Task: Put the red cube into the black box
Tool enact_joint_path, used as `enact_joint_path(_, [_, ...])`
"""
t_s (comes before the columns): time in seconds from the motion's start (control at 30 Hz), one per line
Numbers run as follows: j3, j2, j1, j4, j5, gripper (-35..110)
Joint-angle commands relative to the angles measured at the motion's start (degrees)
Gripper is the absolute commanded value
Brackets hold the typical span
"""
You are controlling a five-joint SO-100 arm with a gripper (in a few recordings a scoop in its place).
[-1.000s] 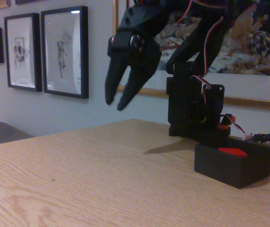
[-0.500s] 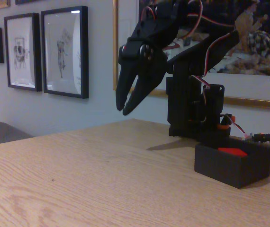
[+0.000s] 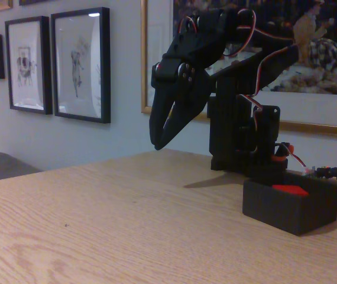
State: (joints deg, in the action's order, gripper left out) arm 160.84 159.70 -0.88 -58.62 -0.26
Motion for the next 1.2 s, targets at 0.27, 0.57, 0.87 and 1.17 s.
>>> enact_joint_path(0.27, [-0.18, -4.75, 0.00, 2.46, 1.49, 0])
enact_joint_path(0.57, [0.09, -4.57, 0.09, 2.64, 1.58, 0])
enact_joint_path(0.87, [0.62, -3.52, -0.18, 2.46, 1.93, 0])
enact_joint_path(1.17, [0.62, -3.34, -0.18, 2.37, 1.93, 0])
